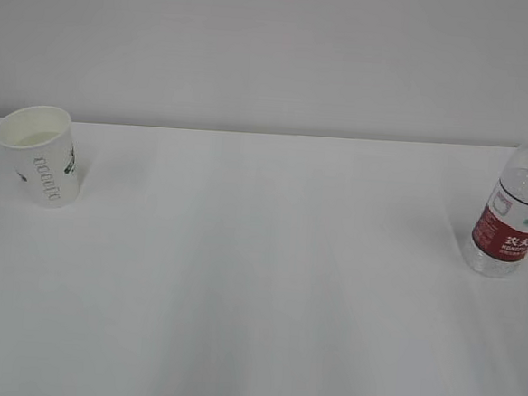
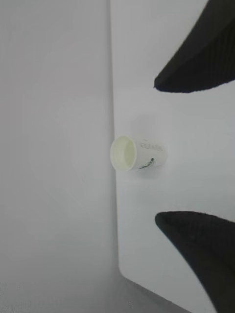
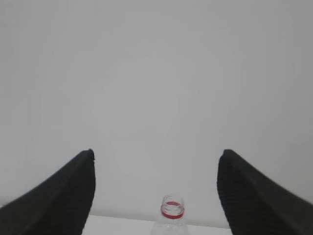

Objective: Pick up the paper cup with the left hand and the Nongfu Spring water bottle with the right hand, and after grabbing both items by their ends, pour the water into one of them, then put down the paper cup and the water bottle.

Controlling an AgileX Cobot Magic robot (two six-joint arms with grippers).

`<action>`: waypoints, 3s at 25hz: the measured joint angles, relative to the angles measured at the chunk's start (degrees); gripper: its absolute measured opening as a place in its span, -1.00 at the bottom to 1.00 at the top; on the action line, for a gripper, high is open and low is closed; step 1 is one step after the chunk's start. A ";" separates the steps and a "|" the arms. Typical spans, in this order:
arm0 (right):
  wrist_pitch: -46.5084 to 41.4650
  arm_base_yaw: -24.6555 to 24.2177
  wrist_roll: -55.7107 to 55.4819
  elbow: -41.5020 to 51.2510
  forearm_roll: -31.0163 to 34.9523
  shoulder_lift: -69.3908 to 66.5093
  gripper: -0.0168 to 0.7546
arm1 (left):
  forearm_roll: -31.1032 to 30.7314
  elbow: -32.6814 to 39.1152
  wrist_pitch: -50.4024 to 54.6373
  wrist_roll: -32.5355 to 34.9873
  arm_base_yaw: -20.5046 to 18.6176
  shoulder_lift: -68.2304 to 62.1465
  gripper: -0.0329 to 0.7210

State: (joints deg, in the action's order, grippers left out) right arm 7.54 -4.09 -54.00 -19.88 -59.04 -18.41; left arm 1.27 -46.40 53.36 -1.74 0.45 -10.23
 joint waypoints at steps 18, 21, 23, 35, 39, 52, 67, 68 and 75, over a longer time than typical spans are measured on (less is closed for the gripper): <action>-26.84 0.00 29.90 -3.40 30.29 9.37 0.39 | 0.05 -0.28 -2.60 0.00 0.00 0.00 0.51; -36.62 0.84 46.42 -6.60 43.99 9.37 0.37 | 0.13 -0.28 -1.09 0.00 0.00 0.00 0.51; -41.90 1.09 56.15 -7.84 52.29 9.37 0.32 | 0.39 -0.28 -0.52 0.00 0.00 0.00 0.51; -58.02 1.11 61.64 -10.25 60.53 10.82 0.26 | -0.51 -0.28 10.72 0.00 0.00 0.00 0.50; -60.12 1.21 60.82 -10.25 62.01 10.82 0.26 | -0.73 0.32 12.39 0.00 0.00 0.00 0.49; -65.19 1.59 59.93 -9.30 62.47 10.85 0.26 | 0.93 11.54 12.14 0.00 0.00 0.00 0.46; -72.35 1.59 57.95 -8.50 62.47 10.85 0.25 | 0.18 16.22 9.37 0.04 0.00 0.00 0.46; -72.47 1.59 57.87 -8.50 62.47 10.85 0.25 | 0.18 16.22 9.37 0.13 0.00 0.00 0.46; -72.56 1.59 57.73 -8.50 62.47 11.07 0.25 | 0.18 16.22 9.37 0.13 0.00 0.00 0.46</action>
State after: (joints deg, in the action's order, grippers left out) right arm -65.02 -2.50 3.73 -28.38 3.43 -7.33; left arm 1.45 -30.18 62.74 -1.61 0.45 -10.23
